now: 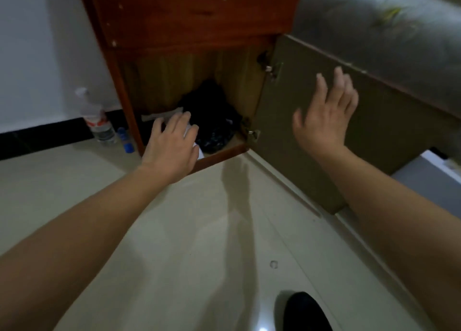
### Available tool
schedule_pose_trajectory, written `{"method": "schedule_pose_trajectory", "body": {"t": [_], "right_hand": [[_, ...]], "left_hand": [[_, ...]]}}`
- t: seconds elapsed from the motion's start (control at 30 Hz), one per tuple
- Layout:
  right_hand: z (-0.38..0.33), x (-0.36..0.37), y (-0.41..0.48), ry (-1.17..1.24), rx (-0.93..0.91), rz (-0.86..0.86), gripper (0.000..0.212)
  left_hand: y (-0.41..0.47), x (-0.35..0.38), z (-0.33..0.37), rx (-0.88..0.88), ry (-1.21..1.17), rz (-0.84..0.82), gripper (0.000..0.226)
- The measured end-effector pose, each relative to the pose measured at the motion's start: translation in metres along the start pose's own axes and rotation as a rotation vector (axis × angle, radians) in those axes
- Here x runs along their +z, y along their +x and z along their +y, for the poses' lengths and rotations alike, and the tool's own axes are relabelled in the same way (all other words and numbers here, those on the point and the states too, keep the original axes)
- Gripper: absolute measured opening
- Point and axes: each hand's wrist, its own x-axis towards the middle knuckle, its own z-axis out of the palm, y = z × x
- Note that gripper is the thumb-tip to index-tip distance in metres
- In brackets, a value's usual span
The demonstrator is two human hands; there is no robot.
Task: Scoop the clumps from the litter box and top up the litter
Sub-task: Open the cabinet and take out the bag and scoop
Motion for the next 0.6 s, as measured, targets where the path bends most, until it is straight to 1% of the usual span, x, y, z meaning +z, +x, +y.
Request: {"method": "schedule_pose_trajectory", "body": {"t": [0.03,0.07,0.1,0.13,0.2,0.27,0.33,0.37,0.4,0.43,0.5,0.53,0.57,0.6], "right_hand": [[0.010,-0.011,0.014,-0.062,0.020,0.054,0.080],[0.019,-0.021,0.026,-0.143,0.060,0.073,0.084],[0.026,-0.029,0.036,-0.233,0.113,0.044,0.087],[0.032,-0.035,0.043,-0.320,0.174,-0.021,0.087],[0.032,-0.042,0.051,-0.380,0.278,-0.169,0.079],[0.023,-0.049,0.056,-0.377,0.316,-0.243,0.064],[0.005,-0.062,0.061,-0.444,0.295,-0.327,0.047],[-0.005,-0.069,0.064,-0.496,0.245,-0.399,0.040],[-0.015,-0.075,0.069,-0.534,0.176,-0.470,0.037],[-0.026,-0.081,0.074,-0.541,0.114,-0.532,0.039],[-0.047,-0.091,0.082,-0.434,0.056,-0.673,0.057],[-0.057,-0.097,0.083,-0.299,0.074,-0.754,0.067],[-0.069,-0.104,0.082,-0.123,0.116,-0.826,0.071],[-0.080,-0.106,0.080,0.058,0.169,-0.874,0.063]], "left_hand": [[0.011,-0.004,0.003,-0.002,0.022,0.002,0.047],[0.020,-0.008,0.003,-0.012,0.038,0.006,0.047],[0.025,-0.010,0.001,-0.032,0.055,0.013,0.047],[0.027,-0.009,-0.004,-0.060,0.069,0.022,0.047],[0.023,-0.006,-0.022,-0.127,0.078,0.032,0.046],[0.010,-0.004,-0.044,-0.137,0.073,-0.005,0.049],[-0.004,-0.003,-0.059,-0.088,0.095,-0.056,0.049],[-0.011,-0.004,-0.063,-0.071,0.085,-0.073,0.049],[-0.016,-0.006,-0.064,-0.079,0.055,-0.079,0.048],[-0.019,-0.007,-0.062,-0.104,0.000,-0.077,0.047],[-0.026,-0.011,-0.056,-0.185,-0.183,-0.048,0.045],[-0.029,-0.013,-0.050,-0.227,-0.295,-0.028,0.044],[-0.031,-0.017,-0.044,-0.267,-0.409,-0.024,0.041],[-0.032,-0.024,-0.037,-0.312,-0.532,-0.034,0.037]]}}
